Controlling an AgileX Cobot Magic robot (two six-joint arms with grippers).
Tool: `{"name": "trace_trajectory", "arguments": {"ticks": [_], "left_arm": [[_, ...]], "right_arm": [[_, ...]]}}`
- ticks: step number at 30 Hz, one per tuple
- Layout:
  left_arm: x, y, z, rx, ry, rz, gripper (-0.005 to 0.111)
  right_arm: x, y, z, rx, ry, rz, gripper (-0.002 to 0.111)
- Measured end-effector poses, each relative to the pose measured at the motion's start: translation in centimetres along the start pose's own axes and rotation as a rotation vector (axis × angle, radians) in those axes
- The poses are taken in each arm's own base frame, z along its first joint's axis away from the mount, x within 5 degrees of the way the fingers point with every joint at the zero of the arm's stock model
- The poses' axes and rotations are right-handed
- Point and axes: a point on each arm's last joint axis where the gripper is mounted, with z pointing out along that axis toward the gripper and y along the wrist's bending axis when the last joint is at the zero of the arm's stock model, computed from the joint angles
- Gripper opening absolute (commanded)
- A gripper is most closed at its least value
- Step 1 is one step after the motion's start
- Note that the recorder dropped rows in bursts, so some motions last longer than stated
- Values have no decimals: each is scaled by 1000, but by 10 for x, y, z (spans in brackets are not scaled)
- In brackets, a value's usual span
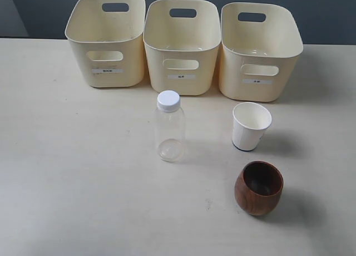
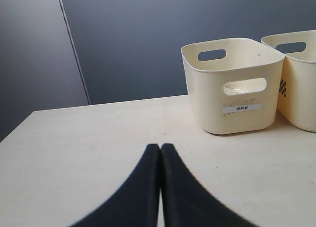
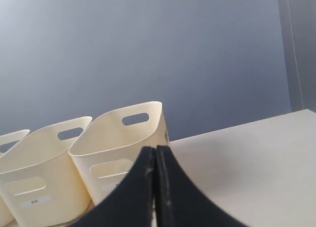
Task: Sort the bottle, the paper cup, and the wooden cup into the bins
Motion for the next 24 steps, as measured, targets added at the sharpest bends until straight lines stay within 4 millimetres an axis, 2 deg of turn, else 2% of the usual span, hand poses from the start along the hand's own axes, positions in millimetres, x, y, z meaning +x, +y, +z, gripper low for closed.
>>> {"name": "trace_trajectory", "arguments": {"ticks": [11, 24], "left_arm": [[0, 0, 0, 0, 0, 0, 0], [0, 0, 0, 0, 0, 0, 0]], "right_arm": [[3, 1, 0, -8, 32, 104, -1], [5, 2, 0, -13, 55, 122, -1]]}}
